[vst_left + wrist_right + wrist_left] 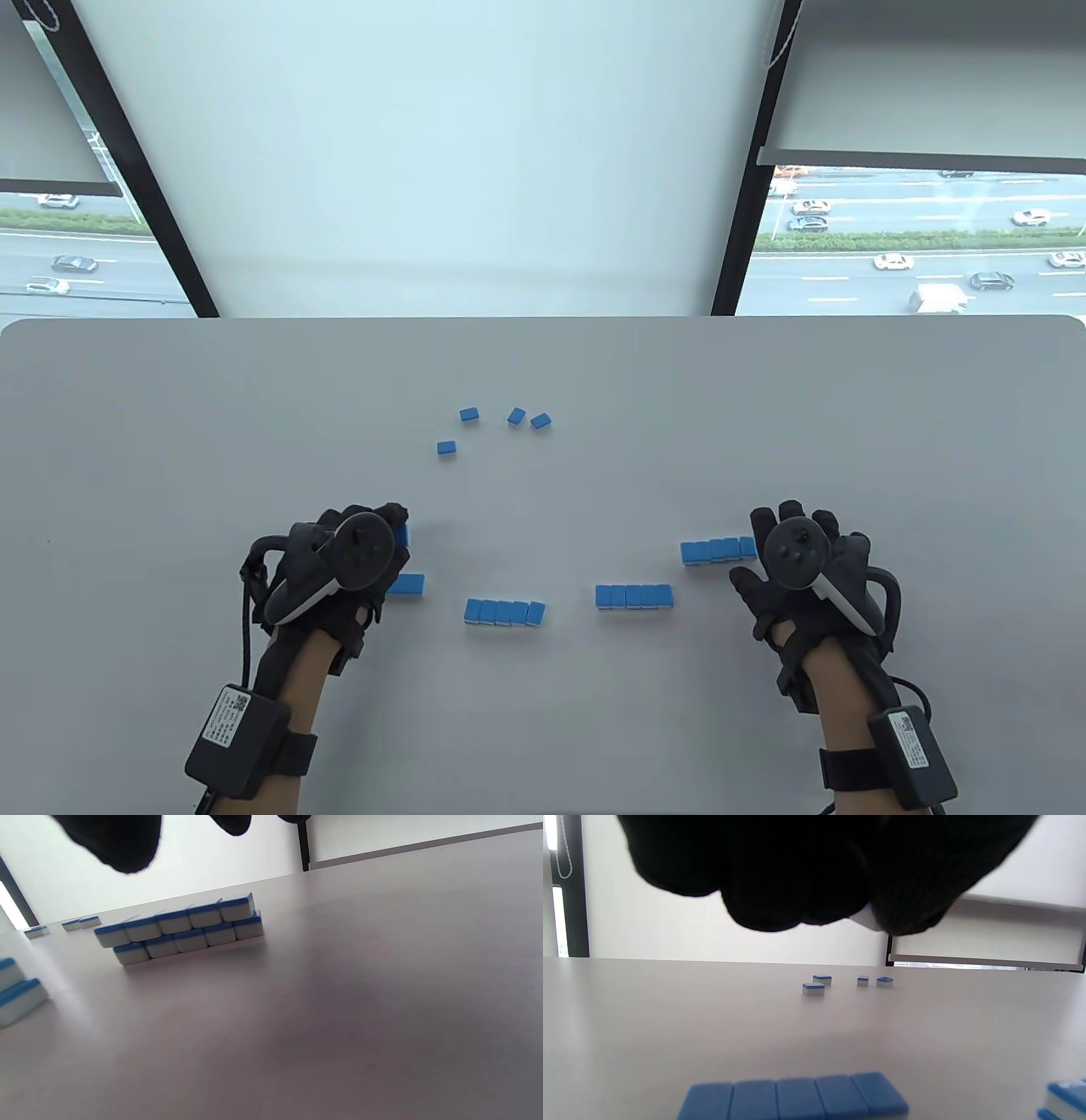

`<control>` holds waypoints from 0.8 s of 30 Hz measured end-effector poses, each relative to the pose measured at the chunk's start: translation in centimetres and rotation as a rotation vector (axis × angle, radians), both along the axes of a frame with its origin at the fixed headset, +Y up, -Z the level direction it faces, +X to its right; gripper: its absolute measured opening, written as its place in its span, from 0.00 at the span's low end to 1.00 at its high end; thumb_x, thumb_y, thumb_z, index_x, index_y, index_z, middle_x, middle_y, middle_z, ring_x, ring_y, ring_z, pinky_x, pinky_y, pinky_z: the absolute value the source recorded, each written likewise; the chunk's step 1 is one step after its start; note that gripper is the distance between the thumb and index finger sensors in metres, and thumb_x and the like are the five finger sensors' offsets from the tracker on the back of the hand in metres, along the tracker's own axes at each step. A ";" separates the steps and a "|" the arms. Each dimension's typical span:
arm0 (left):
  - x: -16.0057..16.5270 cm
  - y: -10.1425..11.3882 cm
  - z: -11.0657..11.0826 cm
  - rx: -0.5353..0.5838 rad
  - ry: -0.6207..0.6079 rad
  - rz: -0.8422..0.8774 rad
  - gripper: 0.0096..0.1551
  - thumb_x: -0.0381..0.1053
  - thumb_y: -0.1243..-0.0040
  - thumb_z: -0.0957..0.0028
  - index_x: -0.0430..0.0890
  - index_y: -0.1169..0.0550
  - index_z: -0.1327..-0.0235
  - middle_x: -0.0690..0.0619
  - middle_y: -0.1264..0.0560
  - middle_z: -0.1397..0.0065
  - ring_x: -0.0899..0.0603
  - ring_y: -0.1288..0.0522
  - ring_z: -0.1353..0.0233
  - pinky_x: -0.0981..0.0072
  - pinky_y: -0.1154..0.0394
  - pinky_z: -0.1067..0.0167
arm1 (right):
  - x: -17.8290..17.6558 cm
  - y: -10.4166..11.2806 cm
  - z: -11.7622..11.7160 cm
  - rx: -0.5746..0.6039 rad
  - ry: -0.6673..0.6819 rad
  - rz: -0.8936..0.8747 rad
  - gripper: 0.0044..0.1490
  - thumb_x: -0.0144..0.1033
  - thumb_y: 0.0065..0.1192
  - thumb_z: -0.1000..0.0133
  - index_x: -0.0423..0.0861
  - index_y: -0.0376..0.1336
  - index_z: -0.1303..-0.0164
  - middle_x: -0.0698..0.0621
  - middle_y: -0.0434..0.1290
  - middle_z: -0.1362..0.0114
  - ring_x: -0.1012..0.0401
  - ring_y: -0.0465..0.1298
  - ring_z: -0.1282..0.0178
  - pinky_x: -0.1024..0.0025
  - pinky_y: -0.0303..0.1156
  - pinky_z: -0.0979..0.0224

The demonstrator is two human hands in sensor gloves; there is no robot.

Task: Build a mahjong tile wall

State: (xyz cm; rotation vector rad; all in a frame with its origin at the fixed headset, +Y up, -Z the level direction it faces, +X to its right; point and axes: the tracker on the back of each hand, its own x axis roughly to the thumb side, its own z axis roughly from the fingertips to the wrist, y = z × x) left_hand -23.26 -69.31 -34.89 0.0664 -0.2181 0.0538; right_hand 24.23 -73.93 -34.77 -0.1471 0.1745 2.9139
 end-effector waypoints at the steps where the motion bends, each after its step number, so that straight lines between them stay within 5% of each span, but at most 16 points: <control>1: 0.3 -0.5 0.0 -0.041 -0.011 -0.024 0.33 0.59 0.29 0.58 0.51 0.21 0.38 0.58 0.18 0.47 0.48 0.18 0.47 0.44 0.23 0.41 | 0.0 0.0 0.0 0.000 -0.001 0.000 0.51 0.62 0.57 0.52 0.58 0.43 0.22 0.51 0.39 0.16 0.41 0.37 0.19 0.35 0.30 0.28; 5: 0.8 -1.9 -0.1 -0.144 -0.014 -0.091 0.33 0.60 0.29 0.58 0.53 0.21 0.37 0.59 0.19 0.46 0.48 0.19 0.46 0.44 0.23 0.40 | 0.1 0.0 0.0 -0.003 -0.006 0.003 0.51 0.62 0.57 0.52 0.58 0.43 0.22 0.51 0.39 0.16 0.41 0.37 0.19 0.35 0.30 0.28; 24: 1.5 -4.3 -1.1 -0.209 0.004 -0.193 0.32 0.60 0.30 0.57 0.58 0.22 0.36 0.59 0.20 0.45 0.48 0.19 0.45 0.44 0.24 0.39 | 0.0 0.0 0.0 -0.007 -0.006 0.015 0.51 0.62 0.57 0.52 0.58 0.43 0.22 0.51 0.39 0.16 0.41 0.37 0.19 0.35 0.30 0.28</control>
